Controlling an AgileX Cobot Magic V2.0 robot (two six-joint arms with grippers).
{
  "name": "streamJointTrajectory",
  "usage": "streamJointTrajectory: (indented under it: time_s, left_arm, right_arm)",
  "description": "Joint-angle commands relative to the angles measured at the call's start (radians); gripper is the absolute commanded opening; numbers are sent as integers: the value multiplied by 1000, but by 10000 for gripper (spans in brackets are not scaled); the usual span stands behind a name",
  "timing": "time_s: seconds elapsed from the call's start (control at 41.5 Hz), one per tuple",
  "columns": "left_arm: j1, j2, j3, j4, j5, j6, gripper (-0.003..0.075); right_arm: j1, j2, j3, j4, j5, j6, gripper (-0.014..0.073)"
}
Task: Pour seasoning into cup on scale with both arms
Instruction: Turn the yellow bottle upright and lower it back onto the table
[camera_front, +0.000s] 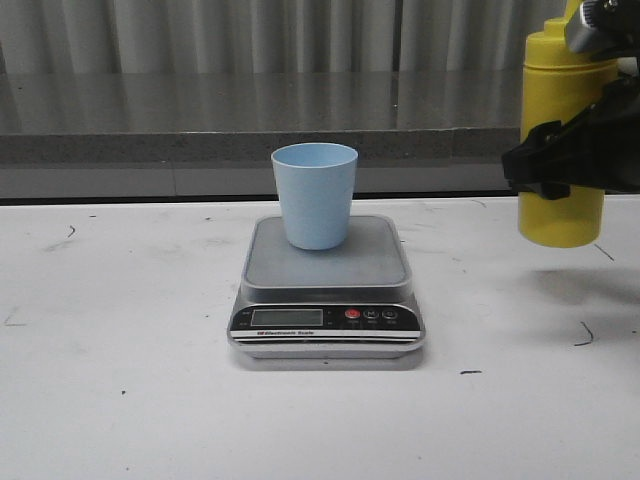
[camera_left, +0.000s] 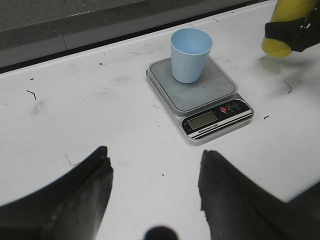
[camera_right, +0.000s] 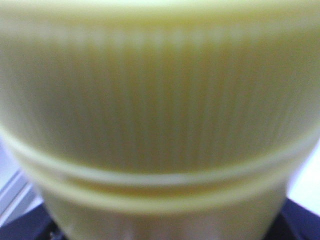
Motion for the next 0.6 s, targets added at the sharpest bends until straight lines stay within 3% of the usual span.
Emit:
streamJointTrajectory:
  time_s: [0.0, 0.579]
  left_arm:
    - [-1, 5, -28, -4, -78, -11, 386]
    - [-1, 5, -28, -4, -78, -11, 386]
  right_arm:
    - [-10, 15, -59, 45, -165, -11, 310]
    - [-47, 217, -129, 20, -329, -26, 312]
